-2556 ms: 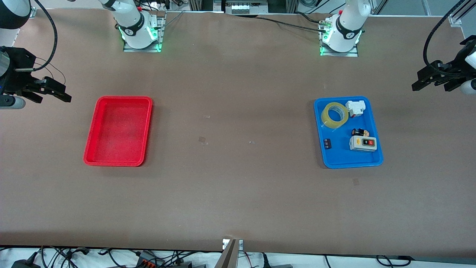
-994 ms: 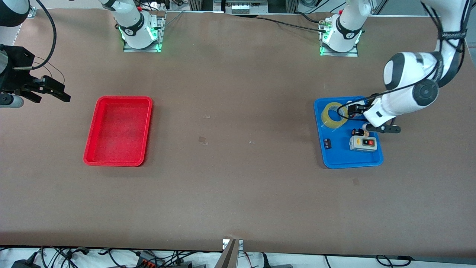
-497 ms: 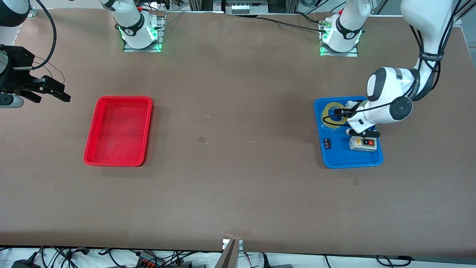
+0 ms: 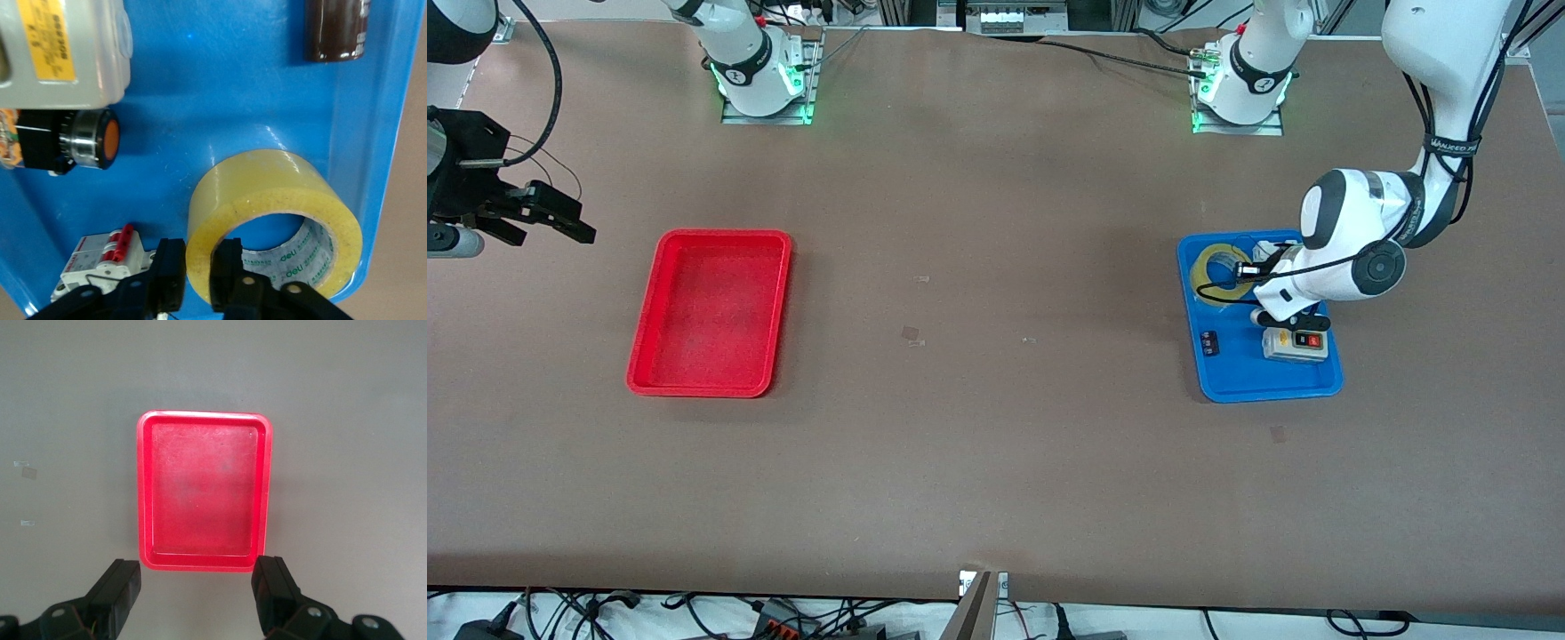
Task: Place and move tape with both arms
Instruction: 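Carry the tape roll off the blue tray and set it on the table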
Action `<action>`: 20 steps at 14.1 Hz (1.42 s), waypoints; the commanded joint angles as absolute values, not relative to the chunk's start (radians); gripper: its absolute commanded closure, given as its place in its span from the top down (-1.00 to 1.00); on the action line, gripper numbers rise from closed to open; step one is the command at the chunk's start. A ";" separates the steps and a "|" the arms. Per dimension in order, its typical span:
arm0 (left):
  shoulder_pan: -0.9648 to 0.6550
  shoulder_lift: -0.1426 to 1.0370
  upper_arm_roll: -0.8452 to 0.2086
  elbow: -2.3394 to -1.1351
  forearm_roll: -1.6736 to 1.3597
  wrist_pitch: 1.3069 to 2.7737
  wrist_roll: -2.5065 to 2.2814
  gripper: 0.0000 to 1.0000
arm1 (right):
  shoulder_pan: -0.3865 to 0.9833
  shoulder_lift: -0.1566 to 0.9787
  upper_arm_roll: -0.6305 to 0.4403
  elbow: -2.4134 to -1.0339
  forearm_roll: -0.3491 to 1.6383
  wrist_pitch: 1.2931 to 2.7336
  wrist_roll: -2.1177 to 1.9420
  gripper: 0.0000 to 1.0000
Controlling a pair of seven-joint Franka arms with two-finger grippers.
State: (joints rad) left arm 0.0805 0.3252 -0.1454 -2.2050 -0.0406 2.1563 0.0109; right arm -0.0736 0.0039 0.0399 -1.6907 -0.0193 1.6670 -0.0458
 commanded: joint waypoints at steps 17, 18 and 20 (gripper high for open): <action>-0.474 0.774 -0.170 -1.371 -0.308 1.978 -0.963 -0.90 | -0.083 0.008 0.045 -1.669 -0.014 1.647 -0.054 0.99; -0.504 0.788 -0.170 -1.371 -0.307 2.012 -0.977 -0.78 | -0.083 0.009 0.044 -1.669 -0.014 1.647 -0.052 0.99; -0.526 0.799 -0.170 -1.373 -0.305 2.037 -0.971 0.05 | -0.084 0.011 0.043 -1.670 -0.015 1.648 -0.052 0.99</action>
